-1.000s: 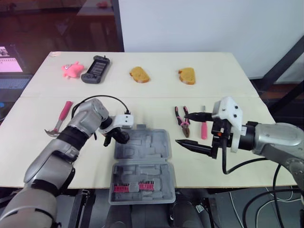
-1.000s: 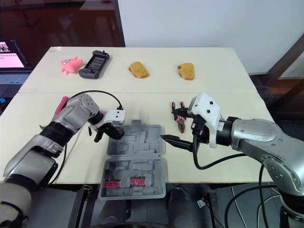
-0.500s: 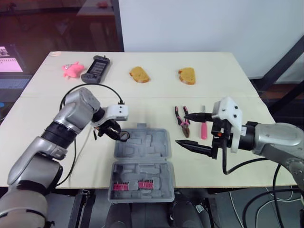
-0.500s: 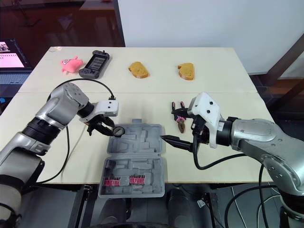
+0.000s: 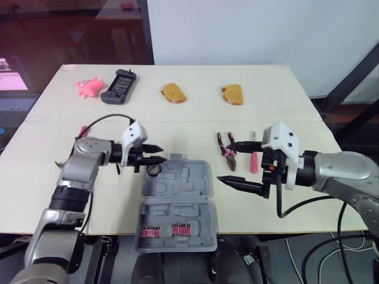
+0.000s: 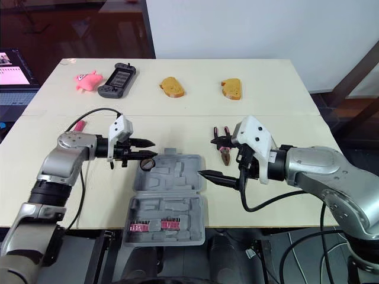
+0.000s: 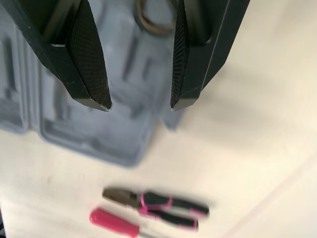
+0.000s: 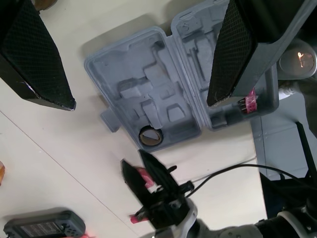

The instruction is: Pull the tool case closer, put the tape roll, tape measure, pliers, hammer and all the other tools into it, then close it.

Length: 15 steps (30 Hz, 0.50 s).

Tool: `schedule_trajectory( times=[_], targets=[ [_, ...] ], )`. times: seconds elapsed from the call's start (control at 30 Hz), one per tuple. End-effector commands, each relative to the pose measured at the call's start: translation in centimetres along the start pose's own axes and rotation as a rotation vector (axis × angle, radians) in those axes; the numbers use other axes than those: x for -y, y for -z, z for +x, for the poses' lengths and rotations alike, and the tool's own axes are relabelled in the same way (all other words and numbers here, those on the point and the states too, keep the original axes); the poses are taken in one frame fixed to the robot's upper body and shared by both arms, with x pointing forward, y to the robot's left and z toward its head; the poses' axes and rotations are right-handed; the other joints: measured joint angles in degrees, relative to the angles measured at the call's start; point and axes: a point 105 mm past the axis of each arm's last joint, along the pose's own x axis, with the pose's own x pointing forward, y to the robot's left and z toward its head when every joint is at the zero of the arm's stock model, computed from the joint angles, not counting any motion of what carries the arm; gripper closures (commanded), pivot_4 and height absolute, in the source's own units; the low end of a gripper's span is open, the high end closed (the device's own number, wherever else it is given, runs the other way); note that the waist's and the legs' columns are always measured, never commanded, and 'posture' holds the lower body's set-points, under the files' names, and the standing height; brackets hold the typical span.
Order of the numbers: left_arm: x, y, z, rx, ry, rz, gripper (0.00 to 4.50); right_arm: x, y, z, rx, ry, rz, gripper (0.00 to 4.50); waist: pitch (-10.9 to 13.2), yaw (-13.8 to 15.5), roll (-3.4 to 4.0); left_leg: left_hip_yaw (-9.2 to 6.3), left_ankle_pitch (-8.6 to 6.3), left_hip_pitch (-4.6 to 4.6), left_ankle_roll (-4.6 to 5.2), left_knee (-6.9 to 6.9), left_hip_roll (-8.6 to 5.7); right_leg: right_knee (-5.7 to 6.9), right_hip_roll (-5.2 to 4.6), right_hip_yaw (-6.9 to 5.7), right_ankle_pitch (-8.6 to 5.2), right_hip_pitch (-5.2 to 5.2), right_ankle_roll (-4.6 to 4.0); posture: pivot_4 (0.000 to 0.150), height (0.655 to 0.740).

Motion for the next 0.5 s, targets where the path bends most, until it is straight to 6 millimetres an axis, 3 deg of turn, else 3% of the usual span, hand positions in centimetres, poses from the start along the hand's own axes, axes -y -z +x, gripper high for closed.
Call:
schedule_trajectory(
  times=[0.03,0.23,0.5],
  targets=[
    [-0.3,0.0,-0.8,0.035,-0.018,-0.001,3.78,0.1,-0.8,-0.1,0.018,0.005,-0.044,0.0,0.0,0.0,0.01,0.0,0.0,0.0,0.0,0.0,0.0,0.0,0.0,0.0,0.0,0.0,0.0,0.15,0.7207],
    [-0.1,2.6,-0.1,-0.014,0.002,0.012,3.78,0.1,-0.9,-0.1,0.018,0.007,-0.046,0.0,0.0,0.2,0.01,0.0,0.0,0.01,0.0,0.0,0.0,-0.01,0.0,0.0,0.0,0.01,0.0,0.15,0.7207],
    [-1.0,4.0,1.6,-0.025,-0.016,0.092,3.78,0.1,-0.9,-0.1,0.018,0.013,-0.044,0.0,0.0,0.1,0.01,0.0,0.0,0.01,0.0,0.0,0.0,-0.01,0.0,0.0,0.0,0.02,0.0,0.15,0.7207]
  ],
)
